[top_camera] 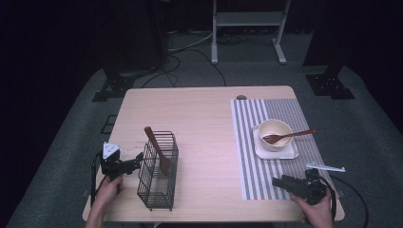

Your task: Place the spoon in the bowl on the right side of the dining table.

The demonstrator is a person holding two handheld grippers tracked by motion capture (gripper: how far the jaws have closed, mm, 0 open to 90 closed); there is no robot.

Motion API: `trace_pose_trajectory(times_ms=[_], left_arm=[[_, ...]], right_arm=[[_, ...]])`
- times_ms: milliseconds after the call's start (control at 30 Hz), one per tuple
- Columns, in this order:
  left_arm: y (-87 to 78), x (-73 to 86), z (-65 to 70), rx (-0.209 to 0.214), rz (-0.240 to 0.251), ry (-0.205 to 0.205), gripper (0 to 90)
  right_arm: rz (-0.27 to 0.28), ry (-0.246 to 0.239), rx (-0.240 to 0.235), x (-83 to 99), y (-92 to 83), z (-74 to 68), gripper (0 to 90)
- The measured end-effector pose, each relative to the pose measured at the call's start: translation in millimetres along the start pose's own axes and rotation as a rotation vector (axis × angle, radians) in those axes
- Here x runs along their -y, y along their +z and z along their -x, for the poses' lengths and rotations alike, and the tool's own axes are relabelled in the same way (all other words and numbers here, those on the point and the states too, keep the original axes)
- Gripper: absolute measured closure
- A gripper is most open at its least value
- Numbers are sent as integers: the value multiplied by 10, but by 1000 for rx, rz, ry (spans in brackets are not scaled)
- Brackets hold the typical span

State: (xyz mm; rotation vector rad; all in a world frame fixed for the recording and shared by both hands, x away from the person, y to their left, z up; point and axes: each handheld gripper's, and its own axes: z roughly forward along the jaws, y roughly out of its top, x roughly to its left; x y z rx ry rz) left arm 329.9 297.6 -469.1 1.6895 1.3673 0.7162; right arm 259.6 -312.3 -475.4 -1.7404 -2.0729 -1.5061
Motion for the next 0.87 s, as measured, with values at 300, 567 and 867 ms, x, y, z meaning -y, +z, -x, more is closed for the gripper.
trace_pose_trajectory(times_ms=[300, 567, 867], left_arm=[[0, 0, -1, 0, 1, -1, 0], [1, 0, -1, 0, 0, -3, 0], [4, -1, -6, 1, 0, -7, 0]], right_arm=[[-1, -19, -9, 77, 6, -86, 310], [4, -35, -17, 123, 3, -158, 308], [17, -56, -22, 193, 40, -229, 302]])
